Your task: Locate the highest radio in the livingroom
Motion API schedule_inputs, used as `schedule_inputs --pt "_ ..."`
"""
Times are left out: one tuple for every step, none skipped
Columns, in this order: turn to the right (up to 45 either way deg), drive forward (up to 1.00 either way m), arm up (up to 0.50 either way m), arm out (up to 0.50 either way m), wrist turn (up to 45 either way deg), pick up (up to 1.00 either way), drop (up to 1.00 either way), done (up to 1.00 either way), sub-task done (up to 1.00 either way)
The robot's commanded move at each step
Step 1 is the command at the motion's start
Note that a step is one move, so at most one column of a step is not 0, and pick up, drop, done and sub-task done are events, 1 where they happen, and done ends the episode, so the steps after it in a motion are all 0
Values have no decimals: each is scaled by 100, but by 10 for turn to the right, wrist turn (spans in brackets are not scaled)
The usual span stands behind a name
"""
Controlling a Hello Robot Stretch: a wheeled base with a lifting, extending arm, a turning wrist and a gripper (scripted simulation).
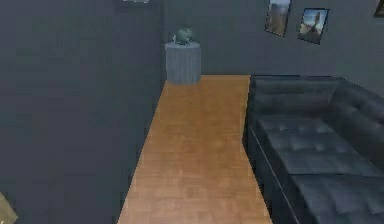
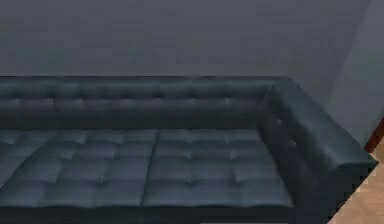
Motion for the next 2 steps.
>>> schedule_inputs --pt "0 100 0 0 0 0 0 0 0" --pt "0 100 0 0 0 0 0 0 0"
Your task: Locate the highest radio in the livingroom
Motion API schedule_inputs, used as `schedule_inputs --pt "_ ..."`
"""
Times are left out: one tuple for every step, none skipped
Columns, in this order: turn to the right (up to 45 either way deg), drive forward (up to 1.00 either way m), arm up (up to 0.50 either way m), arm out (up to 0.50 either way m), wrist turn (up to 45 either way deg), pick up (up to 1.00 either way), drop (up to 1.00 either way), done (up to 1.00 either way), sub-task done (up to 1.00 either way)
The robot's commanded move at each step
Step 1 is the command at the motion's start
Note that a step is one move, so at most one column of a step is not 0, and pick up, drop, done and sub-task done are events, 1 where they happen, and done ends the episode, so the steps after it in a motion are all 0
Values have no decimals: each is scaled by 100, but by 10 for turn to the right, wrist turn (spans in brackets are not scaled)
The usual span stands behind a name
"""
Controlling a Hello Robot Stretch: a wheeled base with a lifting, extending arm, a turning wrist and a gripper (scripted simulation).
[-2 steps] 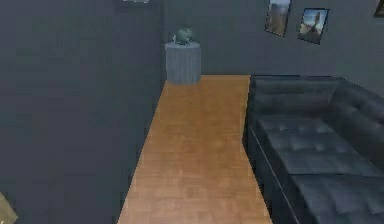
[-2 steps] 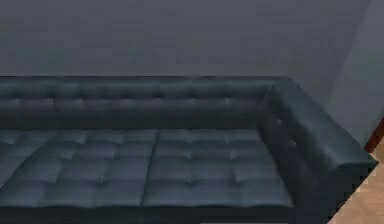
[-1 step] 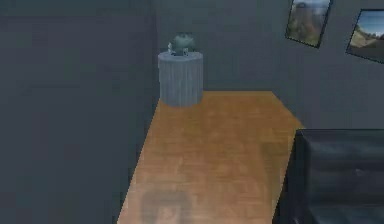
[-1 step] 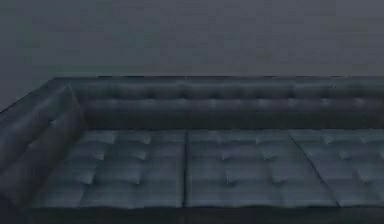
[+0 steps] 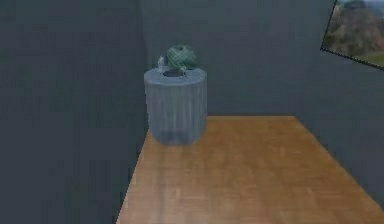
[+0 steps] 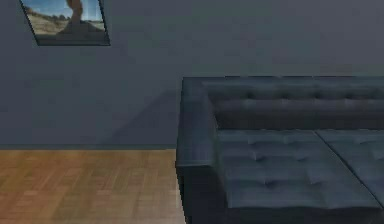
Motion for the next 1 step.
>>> schedule_inputs --pt "-30 0 0 0 0 0 0 0 0"
